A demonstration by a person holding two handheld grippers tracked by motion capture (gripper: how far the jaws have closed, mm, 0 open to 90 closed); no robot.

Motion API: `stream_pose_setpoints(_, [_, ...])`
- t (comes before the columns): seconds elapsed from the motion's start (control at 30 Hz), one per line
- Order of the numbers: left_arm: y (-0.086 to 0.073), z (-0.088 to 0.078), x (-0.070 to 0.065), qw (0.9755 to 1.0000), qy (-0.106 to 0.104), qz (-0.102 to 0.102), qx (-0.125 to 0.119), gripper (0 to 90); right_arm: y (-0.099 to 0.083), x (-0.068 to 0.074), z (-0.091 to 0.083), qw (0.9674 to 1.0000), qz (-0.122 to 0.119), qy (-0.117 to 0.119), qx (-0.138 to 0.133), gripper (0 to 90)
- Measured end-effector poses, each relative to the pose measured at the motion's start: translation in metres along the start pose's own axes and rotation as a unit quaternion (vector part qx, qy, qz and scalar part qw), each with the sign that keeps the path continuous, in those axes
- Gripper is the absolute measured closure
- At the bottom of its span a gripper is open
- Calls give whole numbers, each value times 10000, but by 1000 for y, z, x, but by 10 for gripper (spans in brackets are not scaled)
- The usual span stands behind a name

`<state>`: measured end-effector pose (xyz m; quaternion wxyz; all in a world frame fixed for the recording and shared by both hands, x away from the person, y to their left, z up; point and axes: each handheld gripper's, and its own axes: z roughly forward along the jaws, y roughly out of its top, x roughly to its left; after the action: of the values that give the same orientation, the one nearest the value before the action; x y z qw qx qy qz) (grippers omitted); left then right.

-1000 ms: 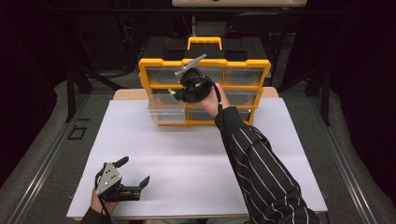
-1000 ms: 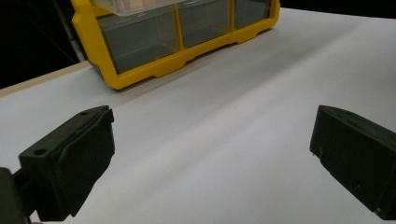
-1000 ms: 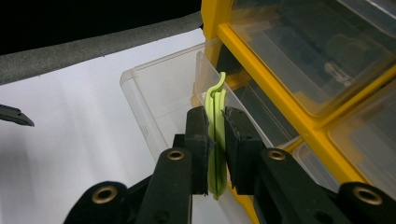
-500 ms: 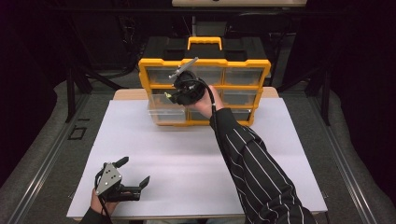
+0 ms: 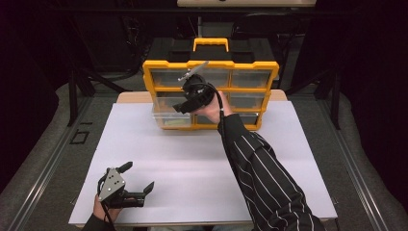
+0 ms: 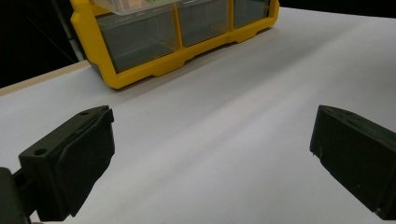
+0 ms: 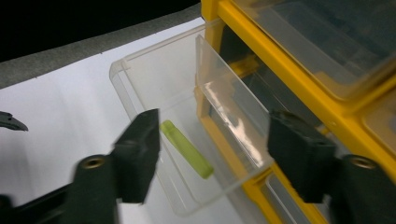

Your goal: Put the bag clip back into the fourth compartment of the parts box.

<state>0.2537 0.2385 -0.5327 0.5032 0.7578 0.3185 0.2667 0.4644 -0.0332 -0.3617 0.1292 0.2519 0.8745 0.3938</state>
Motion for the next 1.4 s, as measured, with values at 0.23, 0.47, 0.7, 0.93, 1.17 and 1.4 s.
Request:
stream_pose_setpoints(0.23, [0,1,0,10000,11,-1,2,3,-12,1,-16,10000,-58,-23,14,166])
stream_pose_setpoints(0.47, [0,2,0,10000,23,-1,-5,3,-31,3,-34,9998,-43,-158,-68,104])
stream_pose_setpoints(0.7, [0,2,0,10000,40,0,0,2,-58,6,-48,9996,-31,-259,-101,70])
stream_pose_setpoints(0.93, [0,2,0,10000,51,6,11,3,-91,11,-62,9990,54,-377,-228,48])
stream_pose_setpoints(1.17, [0,2,0,10000,57,-7,16,2,-126,16,-77,9975,175,-624,-289,40])
stream_pose_setpoints(1.4, [-1,2,0,10000,77,-3,25,3,-155,19,-82,9969,230,-720,-202,38])
